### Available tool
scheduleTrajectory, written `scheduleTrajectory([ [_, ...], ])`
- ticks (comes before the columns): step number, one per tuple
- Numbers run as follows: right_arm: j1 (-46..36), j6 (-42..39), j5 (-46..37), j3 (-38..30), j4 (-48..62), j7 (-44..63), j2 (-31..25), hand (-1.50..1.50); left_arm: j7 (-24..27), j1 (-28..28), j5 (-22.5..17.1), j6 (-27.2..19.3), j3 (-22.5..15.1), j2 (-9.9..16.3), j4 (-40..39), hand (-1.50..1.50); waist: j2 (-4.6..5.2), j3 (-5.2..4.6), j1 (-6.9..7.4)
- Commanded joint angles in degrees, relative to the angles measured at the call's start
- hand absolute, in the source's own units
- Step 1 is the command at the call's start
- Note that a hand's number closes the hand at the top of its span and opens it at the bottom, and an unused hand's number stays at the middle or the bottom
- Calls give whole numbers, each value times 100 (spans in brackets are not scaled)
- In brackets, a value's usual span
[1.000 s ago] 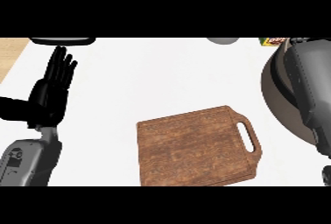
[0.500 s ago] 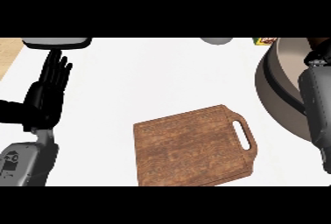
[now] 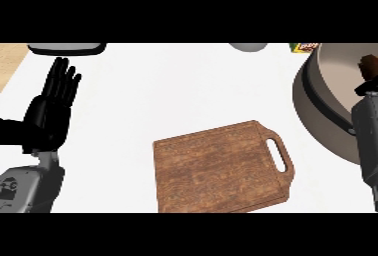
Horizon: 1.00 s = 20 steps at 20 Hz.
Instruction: Pick the sweet potato from the cutting board and place it in the pot
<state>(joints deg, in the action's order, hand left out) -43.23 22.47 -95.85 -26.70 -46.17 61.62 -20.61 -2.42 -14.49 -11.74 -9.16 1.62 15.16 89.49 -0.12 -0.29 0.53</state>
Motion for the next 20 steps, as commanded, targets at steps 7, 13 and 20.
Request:
scheduleTrajectory([
  [7,227,1049,1948,-1216,592,-1121,-39,-150,30,-158,84,-96,6,-162,-126,0,54,42,15],
  [13,330,1716,2164,-915,404,-1969,136,-150,242,-95,135,30,19,-161,-313,0,49,36,-12],
  [20,153,2881,2637,-1125,-196,-1980,348,-150,157,-35,231,-79,-42,-253,-140,0,16,32,-3],
])
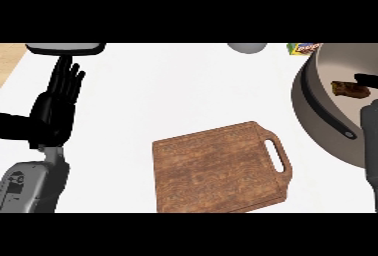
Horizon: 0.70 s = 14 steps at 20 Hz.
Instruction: Pick the sweet potato from the cutting board and place it in the pot
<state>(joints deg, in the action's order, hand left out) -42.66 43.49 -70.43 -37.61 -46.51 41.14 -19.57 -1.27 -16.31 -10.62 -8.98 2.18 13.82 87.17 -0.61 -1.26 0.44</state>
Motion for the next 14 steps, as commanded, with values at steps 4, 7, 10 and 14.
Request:
scheduleTrajectory([
  [4,259,1095,890,-264,-699,-432,172,-150,-252,365,16,-23,-30,19,516,0,45,132,0],
  [7,785,1150,1382,-304,-1327,-803,170,-150,-76,341,-46,53,81,-4,349,0,43,129,-72],
  [10,1227,1461,1256,-134,-2161,-787,703,-150,-206,72,146,-149,25,-63,226,0,35,126,-122],
  [14,2208,1369,2010,-139,-3210,-1232,828,-150,-113,326,78,26,121,50,329,0,26,127,-144],
])
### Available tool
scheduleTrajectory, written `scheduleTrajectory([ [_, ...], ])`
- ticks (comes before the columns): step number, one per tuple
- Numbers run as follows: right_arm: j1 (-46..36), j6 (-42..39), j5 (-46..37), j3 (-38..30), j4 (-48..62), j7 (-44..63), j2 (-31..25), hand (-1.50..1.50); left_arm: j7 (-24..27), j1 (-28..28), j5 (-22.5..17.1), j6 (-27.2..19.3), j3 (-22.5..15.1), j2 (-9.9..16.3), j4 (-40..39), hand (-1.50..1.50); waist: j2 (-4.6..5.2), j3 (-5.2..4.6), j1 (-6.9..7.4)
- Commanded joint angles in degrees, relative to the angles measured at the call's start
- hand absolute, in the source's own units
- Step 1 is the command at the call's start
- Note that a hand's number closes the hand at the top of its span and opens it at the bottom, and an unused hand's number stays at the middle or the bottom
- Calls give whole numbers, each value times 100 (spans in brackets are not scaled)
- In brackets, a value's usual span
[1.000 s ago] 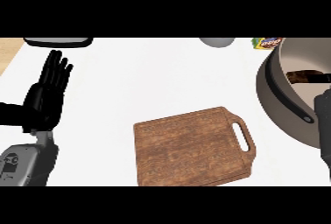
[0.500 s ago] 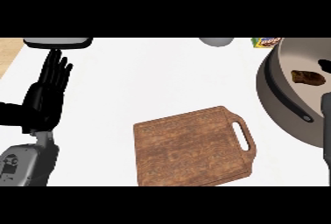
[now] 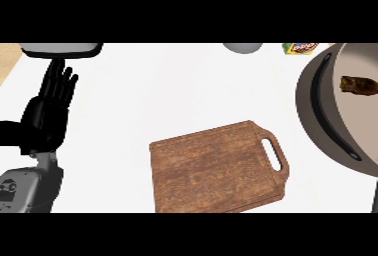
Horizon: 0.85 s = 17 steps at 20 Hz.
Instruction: Pick the sweet potato from the cutting board and place it in the pot
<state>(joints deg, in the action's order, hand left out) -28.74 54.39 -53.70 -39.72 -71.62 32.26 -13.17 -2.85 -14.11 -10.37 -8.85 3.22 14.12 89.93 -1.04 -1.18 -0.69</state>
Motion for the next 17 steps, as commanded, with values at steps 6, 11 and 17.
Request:
scheduleTrajectory([
  [6,2165,33,538,138,-2421,-242,821,-150,99,-342,-5,75,236,64,-411,0,84,113,-69],
  [11,3372,-120,1492,204,-3496,-681,957,-150,-25,273,133,54,-27,-121,286,0,80,119,10],
  [17,4746,107,2283,553,-4300,-1033,1307,-150,-366,-284,13,185,261,98,-25,0,82,121,-8],
])
